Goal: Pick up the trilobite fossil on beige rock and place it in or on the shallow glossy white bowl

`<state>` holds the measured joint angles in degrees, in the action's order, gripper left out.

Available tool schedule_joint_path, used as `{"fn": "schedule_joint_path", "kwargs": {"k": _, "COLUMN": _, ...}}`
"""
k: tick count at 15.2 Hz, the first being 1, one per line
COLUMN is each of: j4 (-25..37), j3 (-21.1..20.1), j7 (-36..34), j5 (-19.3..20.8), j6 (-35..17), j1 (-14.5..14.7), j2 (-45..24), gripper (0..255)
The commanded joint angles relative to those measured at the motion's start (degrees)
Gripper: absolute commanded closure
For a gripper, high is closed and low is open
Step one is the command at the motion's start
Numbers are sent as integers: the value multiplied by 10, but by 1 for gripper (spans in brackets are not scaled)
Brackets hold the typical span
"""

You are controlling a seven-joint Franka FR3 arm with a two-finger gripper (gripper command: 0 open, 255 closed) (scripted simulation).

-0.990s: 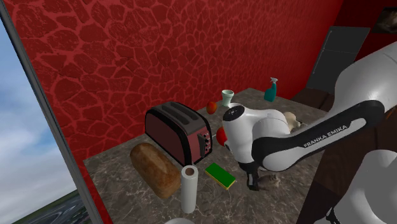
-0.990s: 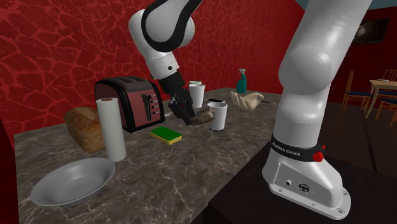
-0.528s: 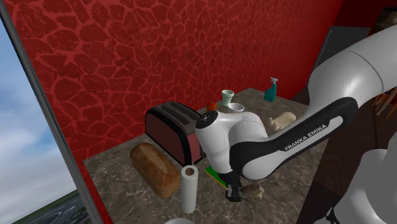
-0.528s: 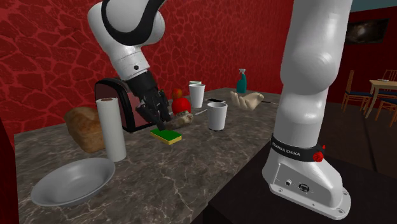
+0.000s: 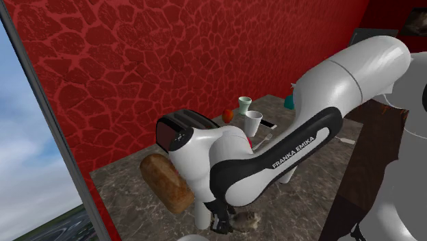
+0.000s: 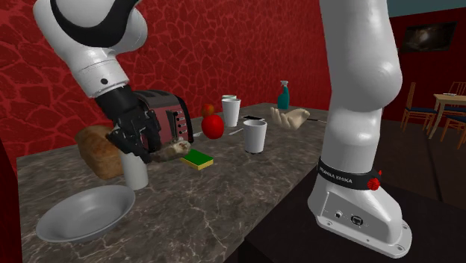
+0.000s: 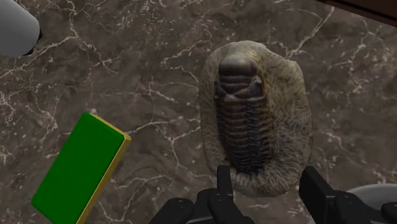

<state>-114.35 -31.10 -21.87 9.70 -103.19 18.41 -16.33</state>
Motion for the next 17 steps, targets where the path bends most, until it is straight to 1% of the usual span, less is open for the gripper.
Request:
{"fn": "schedule_joint_path", "kwargs": {"k": 1, "j4": 54, "j3": -2, "j7": -22, "j5": 10, "j6": 22, "j1": 19, "j2": -38, "gripper": 255}}
{"fn": "schedule_joint_path", "kwargs": {"k": 7, "j4": 242, "j3": 4, "j7": -72, "j5": 45, "j6": 95, "j1": 92, "j2": -168, "gripper": 255}}
{"fn": "schedule_joint_path", "kwargs": {"k": 11, "j4": 405, "j3": 16, "j7": -91, "j5": 66, "j6": 161, "j1": 155, "j2": -266, "gripper": 255}}
{"fn": "schedule_joint_path", "kwargs": {"k": 12, "j4": 421, "j3": 17, "j7": -91, "j5": 67, "j6": 167, "j1": 161, "j2": -275, "gripper": 255}}
{"fn": "schedule_joint_path", "kwargs": {"k": 17, "j4": 405, "j3": 25, "j7": -92, "j5": 70, "j6": 138, "j1": 163, "j2": -288, "gripper": 255}}
